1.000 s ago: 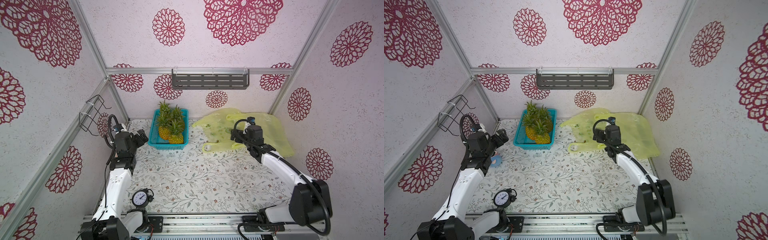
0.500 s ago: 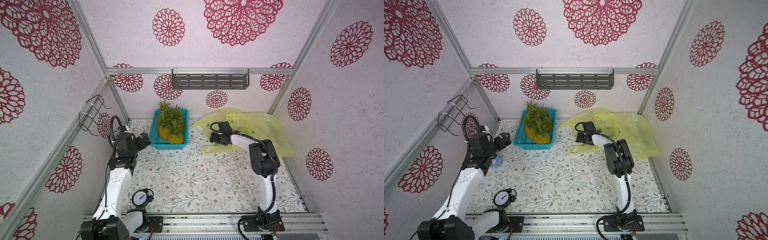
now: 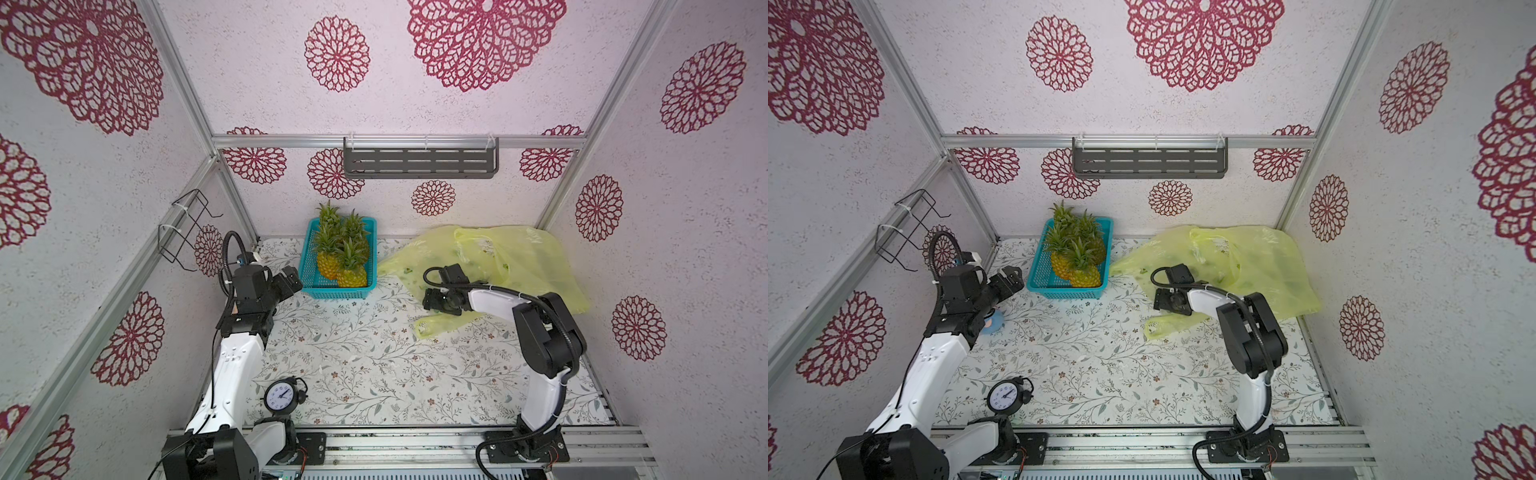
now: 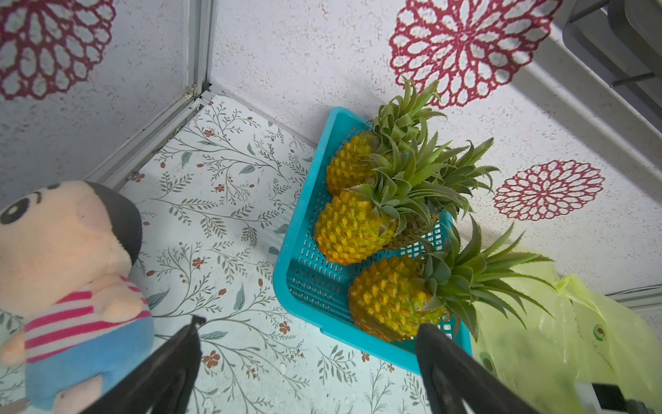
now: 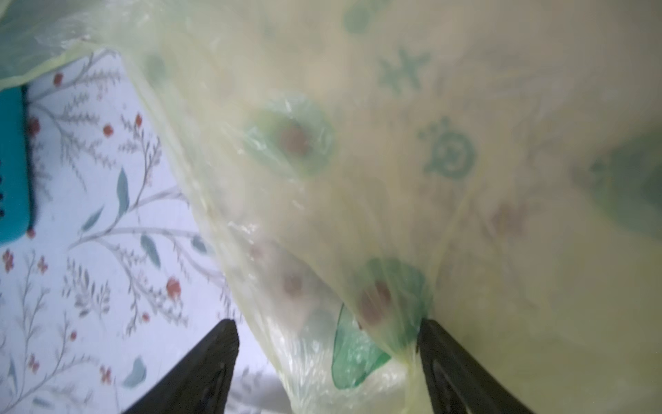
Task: Place the pineapple into a plastic bag & tie a knot
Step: Move the plastic bag to the center of the board, then pick up the plastic bag.
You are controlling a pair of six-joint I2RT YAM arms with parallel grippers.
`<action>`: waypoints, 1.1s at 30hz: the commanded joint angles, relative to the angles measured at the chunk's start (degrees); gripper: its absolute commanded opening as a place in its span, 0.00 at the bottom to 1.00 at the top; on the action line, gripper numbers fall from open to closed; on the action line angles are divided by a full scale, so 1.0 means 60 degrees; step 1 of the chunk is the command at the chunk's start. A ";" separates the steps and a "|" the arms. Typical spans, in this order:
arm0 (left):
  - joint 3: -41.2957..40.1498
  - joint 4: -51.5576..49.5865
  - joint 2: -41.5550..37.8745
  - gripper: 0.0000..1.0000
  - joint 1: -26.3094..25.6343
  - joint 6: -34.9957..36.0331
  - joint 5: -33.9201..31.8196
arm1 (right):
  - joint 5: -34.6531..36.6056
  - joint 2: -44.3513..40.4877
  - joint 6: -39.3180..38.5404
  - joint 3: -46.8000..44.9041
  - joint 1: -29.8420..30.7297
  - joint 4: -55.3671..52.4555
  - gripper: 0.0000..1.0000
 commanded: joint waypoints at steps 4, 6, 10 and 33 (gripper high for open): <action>-0.0017 0.0157 0.0150 0.97 -0.0051 -0.0035 0.0259 | 0.0217 -0.1834 0.0718 -0.1456 0.1377 -0.0821 0.81; 0.0027 0.0173 0.0173 0.97 -0.0055 -0.0050 0.0322 | 0.0812 -0.2169 0.0078 -0.1014 0.1432 -0.1411 0.81; 0.0144 0.0138 0.0180 0.97 -0.0054 -0.0062 0.0417 | 0.1671 -0.2357 -0.2085 0.0309 0.1421 -0.2294 0.81; 0.0086 -0.0207 -0.0158 0.97 -0.0052 0.0111 0.0325 | 0.1786 0.0877 -0.4731 0.2407 0.0872 -0.3719 0.52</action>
